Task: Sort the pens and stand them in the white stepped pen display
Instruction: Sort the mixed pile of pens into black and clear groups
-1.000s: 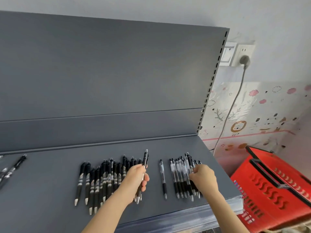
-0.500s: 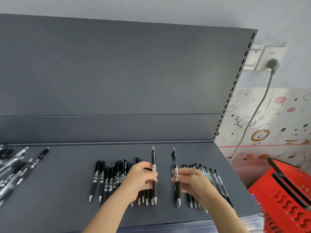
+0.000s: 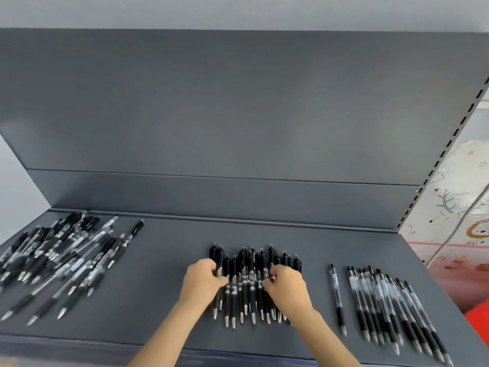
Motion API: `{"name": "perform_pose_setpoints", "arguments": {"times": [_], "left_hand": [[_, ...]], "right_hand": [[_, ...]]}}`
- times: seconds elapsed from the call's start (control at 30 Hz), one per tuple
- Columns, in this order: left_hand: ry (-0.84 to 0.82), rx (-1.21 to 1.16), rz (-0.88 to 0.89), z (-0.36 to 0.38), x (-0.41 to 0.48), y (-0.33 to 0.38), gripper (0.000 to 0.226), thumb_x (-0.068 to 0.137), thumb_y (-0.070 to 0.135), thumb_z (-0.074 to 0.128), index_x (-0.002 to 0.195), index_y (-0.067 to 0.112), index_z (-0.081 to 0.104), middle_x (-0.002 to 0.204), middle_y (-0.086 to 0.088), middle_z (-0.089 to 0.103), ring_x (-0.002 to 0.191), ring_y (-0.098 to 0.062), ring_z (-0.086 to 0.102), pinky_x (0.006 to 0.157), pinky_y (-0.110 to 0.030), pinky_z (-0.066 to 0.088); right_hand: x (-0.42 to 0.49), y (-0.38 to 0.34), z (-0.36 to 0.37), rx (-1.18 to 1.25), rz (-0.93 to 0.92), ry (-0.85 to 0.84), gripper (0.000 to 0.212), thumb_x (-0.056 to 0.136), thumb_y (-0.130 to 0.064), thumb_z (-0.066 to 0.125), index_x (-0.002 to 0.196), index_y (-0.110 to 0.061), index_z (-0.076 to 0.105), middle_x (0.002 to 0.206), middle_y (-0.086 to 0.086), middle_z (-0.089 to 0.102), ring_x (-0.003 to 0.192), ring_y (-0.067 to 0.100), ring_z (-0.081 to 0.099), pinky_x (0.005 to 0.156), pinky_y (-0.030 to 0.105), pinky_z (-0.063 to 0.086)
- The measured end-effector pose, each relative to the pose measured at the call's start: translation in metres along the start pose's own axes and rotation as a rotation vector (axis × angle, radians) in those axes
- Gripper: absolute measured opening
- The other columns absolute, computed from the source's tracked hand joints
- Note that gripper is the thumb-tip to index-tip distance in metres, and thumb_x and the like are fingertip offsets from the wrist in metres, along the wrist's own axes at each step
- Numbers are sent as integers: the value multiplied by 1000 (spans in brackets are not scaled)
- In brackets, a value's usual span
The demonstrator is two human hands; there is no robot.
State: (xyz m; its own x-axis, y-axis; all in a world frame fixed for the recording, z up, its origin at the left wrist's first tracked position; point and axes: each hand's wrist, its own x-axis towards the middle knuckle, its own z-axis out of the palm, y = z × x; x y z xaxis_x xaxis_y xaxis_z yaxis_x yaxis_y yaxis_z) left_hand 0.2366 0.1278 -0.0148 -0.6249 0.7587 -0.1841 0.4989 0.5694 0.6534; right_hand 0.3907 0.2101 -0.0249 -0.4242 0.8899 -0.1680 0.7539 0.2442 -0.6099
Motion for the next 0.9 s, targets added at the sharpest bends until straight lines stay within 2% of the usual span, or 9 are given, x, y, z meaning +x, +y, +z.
{"name": "perform_pose_setpoints", "arguments": {"times": [0.07,0.1,0.13,0.2,0.33,0.4,0.57,0.7,0.9], "left_hand": [[-18,25,31,4,-1,2,20,81,21,66,80,27,47,78,-9,61,62,-16,47,63,-24,38],[-27,28,37,5,-1,2,21,82,23,66,100,24,55,87,-11,66,63,-16,52,64,-25,42],[-45,41,35,5,-1,3,41,83,26,65,121,18,53,97,-11,68,67,-16,57,65,-26,45],[-66,85,38,1,1,2,60,83,31,64,136,15,43,110,-8,66,81,-16,62,73,-29,50],[-58,56,71,-5,4,-1,55,85,30,61,135,15,45,89,2,62,86,-13,58,80,-24,45],[-21,37,107,-7,6,-1,45,87,27,58,131,16,51,82,5,57,87,-14,57,81,-24,45],[93,86,197,-16,-1,-1,33,94,23,46,125,20,57,104,2,57,102,-14,53,86,-25,44],[97,190,244,-20,-13,-8,37,98,27,39,133,23,47,133,6,47,126,-13,36,98,-23,34],[103,285,162,-27,-35,-27,40,99,30,37,138,24,40,141,7,41,132,-12,32,107,-25,29]], "right_hand": [[-3,-2,2,-17,-14,1,15,88,-14,51,94,-2,58,72,5,51,61,19,43,58,27,36],[-3,-3,2,-13,-22,1,19,89,-14,51,100,0,58,75,6,52,62,19,45,59,27,38],[-5,-4,2,-5,-28,-2,21,89,-14,50,102,0,59,75,5,52,62,19,46,60,27,40],[-8,-7,0,5,-29,-8,18,90,-16,50,95,-2,59,71,3,48,57,17,43,57,27,39],[-11,-8,-6,-43,-35,27,18,91,-21,49,74,-17,50,72,-1,46,58,14,44,58,27,37],[-12,-11,-11,-66,-59,48,14,93,-22,47,87,-15,58,87,1,54,72,17,52,64,27,40],[-14,-14,-16,-161,-159,74,39,97,-29,41,132,-14,47,127,0,50,119,19,42,89,23,39],[-17,-16,-10,-232,-231,55,47,97,-38,38,139,-16,38,140,-3,40,130,19,34,104,27,35],[-17,-20,5,-253,-339,0,58,96,-44,37,146,-16,26,148,-3,32,138,18,26,111,27,28]]}}
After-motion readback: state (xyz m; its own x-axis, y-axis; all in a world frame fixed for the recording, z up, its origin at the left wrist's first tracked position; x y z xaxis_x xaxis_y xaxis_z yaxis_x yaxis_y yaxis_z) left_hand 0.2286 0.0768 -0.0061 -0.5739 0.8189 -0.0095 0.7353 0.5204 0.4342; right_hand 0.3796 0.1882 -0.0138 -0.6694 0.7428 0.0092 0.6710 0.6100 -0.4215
